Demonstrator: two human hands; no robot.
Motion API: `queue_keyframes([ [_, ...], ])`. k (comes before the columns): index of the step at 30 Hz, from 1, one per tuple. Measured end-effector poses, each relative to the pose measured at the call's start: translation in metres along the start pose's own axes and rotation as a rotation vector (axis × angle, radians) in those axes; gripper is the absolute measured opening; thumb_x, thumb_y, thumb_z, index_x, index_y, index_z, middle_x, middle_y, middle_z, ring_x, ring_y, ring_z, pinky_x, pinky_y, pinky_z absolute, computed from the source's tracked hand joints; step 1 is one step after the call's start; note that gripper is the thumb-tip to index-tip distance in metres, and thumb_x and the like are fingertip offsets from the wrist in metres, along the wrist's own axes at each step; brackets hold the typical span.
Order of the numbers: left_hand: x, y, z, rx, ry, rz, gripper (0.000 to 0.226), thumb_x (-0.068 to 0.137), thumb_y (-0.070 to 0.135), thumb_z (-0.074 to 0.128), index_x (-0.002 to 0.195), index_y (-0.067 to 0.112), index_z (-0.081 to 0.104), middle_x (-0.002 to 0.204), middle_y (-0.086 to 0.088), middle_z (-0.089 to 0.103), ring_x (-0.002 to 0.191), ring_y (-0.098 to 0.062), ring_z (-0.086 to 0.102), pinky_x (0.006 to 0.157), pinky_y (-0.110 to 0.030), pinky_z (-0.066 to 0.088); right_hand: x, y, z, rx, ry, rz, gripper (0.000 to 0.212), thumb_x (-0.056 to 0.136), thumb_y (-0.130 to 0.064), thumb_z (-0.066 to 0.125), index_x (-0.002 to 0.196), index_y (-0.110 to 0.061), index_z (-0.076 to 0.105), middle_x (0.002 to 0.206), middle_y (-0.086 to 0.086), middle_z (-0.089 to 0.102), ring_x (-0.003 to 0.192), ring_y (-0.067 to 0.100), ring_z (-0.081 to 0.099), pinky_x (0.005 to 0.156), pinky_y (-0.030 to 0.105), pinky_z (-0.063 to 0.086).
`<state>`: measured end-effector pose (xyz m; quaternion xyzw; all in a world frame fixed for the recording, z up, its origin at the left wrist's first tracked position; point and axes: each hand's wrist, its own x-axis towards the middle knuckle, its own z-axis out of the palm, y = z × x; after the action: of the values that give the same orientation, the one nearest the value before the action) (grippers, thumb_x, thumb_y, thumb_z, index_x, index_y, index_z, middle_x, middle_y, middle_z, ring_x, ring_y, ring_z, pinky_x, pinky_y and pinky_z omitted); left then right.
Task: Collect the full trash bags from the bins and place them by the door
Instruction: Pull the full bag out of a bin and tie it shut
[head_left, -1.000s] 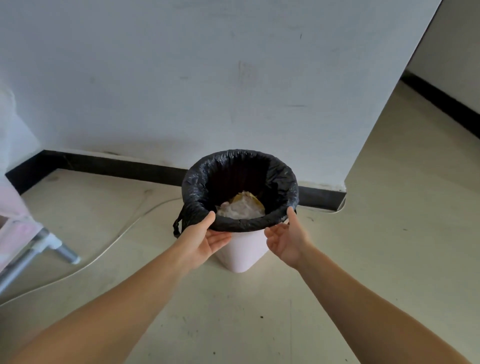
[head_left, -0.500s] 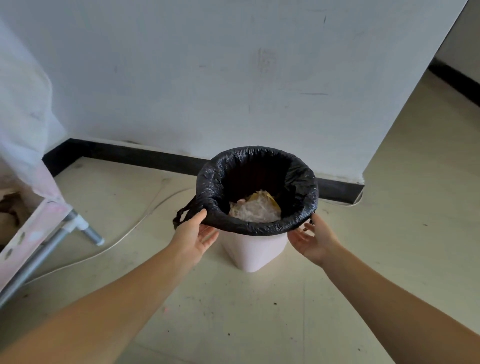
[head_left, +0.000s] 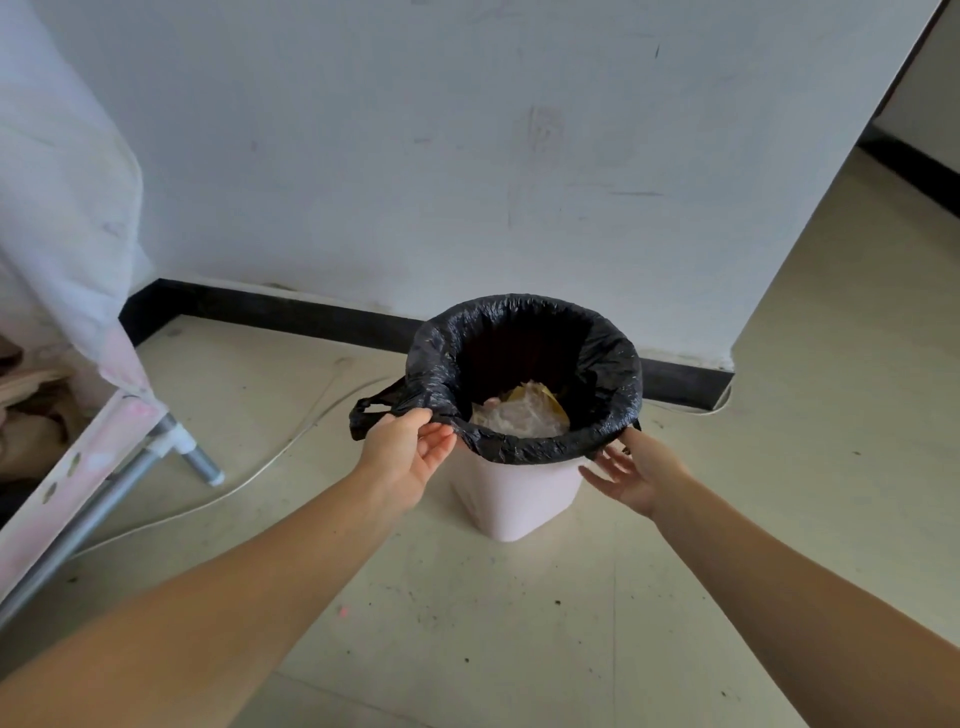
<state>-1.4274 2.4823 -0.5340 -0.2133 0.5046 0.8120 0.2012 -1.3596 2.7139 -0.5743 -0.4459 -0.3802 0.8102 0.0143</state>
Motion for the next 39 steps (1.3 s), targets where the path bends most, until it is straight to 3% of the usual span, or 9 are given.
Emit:
queue_keyframes([
  [4,-0.003,-0.003,0.001,0.019,-0.022,-0.033,0.021,0.097,0.006,0.046,0.076,0.003,0.050,0.073,-0.009,0.052,0.067,-0.016,0.056,0.062,-0.027,0.054,-0.009,-0.002,0.002,-0.039,0.091,0.111,0.059,0.083,-0.034,0.070,0.128,-0.016,0.037,0.129,0.019,0.039,0.108,0.034,0.055,0.074,0.049,0.057],
  [8,-0.006,-0.003,-0.001,0.019,-0.032,-0.051,0.020,0.096,0.007,0.046,0.078,0.002,0.052,0.073,-0.008,0.053,0.068,-0.016,0.057,0.063,-0.027,0.053,-0.004,-0.004,0.005,0.150,-0.002,0.150,0.018,0.093,-0.017,0.058,0.081,-0.004,0.053,0.065,0.007,0.059,0.049,0.013,0.056,0.040,0.022,0.052],
  [11,-0.006,0.002,-0.005,-0.016,-0.050,-0.057,0.009,0.096,0.011,0.051,0.094,0.005,0.057,0.083,-0.009,0.061,0.076,-0.017,0.061,0.063,-0.027,0.054,0.003,-0.007,0.002,0.065,0.043,0.029,0.026,0.097,-0.008,0.046,0.071,-0.009,0.052,0.051,0.002,0.056,0.034,0.008,0.045,0.031,0.012,0.038],
  [18,-0.010,0.011,0.015,0.103,0.046,0.220,0.015,0.099,0.009,0.042,0.111,0.001,0.047,0.074,-0.016,0.061,0.049,-0.015,0.067,0.049,-0.027,0.058,-0.034,-0.044,-0.004,-0.174,0.183,-0.406,0.021,0.088,-0.005,0.047,0.071,-0.016,0.051,0.066,0.003,0.045,0.057,0.015,0.041,0.043,0.020,0.033],
  [22,-0.013,0.018,0.034,0.362,0.045,0.477,0.031,0.097,0.004,0.037,0.127,-0.003,0.043,0.065,-0.011,0.053,0.045,-0.016,0.061,0.053,-0.027,0.058,-0.043,-0.064,0.004,-0.394,0.213,-0.614,0.047,0.091,-0.007,0.041,0.136,-0.018,0.040,0.095,0.000,0.054,0.083,0.021,0.057,0.076,0.038,0.053],
  [26,-0.021,0.010,0.042,0.647,-0.038,0.564,0.023,0.094,0.002,0.038,0.082,0.009,0.057,0.064,-0.003,0.057,0.053,-0.012,0.059,0.082,-0.043,0.055,-0.046,-0.069,0.016,-0.537,0.193,-0.701,0.050,0.086,0.008,0.027,0.131,-0.008,0.042,0.104,0.006,0.062,0.073,0.022,0.069,0.084,0.048,0.056],
  [31,-0.030,0.001,0.051,0.715,-0.244,0.460,0.025,0.094,-0.001,0.037,0.089,0.004,0.061,0.081,-0.003,0.063,0.083,-0.015,0.062,0.083,-0.027,0.054,-0.054,-0.049,0.051,-0.724,-0.125,-0.682,0.033,0.092,-0.005,0.043,0.116,-0.016,0.062,0.114,0.030,0.061,0.097,0.042,0.062,0.095,0.056,0.048],
  [36,-0.030,-0.001,0.058,0.537,-0.406,0.185,0.028,0.100,0.022,0.037,0.099,0.010,0.063,0.109,-0.006,0.065,0.106,-0.014,0.060,0.097,-0.037,0.050,-0.060,-0.020,0.070,-1.061,-0.469,-0.605,0.056,0.082,-0.044,0.066,0.130,-0.020,0.051,0.119,-0.005,0.063,0.110,0.010,0.059,0.102,0.033,0.045],
  [39,-0.024,-0.002,0.057,0.614,-0.430,0.107,0.033,0.100,0.035,0.039,0.114,0.013,0.059,0.107,0.000,0.063,0.103,-0.014,0.059,0.098,-0.038,0.051,-0.048,-0.016,0.064,-1.122,-0.400,-0.724,0.033,0.082,-0.030,0.068,0.113,-0.023,0.060,0.105,-0.006,0.069,0.102,0.011,0.064,0.097,0.038,0.050],
])
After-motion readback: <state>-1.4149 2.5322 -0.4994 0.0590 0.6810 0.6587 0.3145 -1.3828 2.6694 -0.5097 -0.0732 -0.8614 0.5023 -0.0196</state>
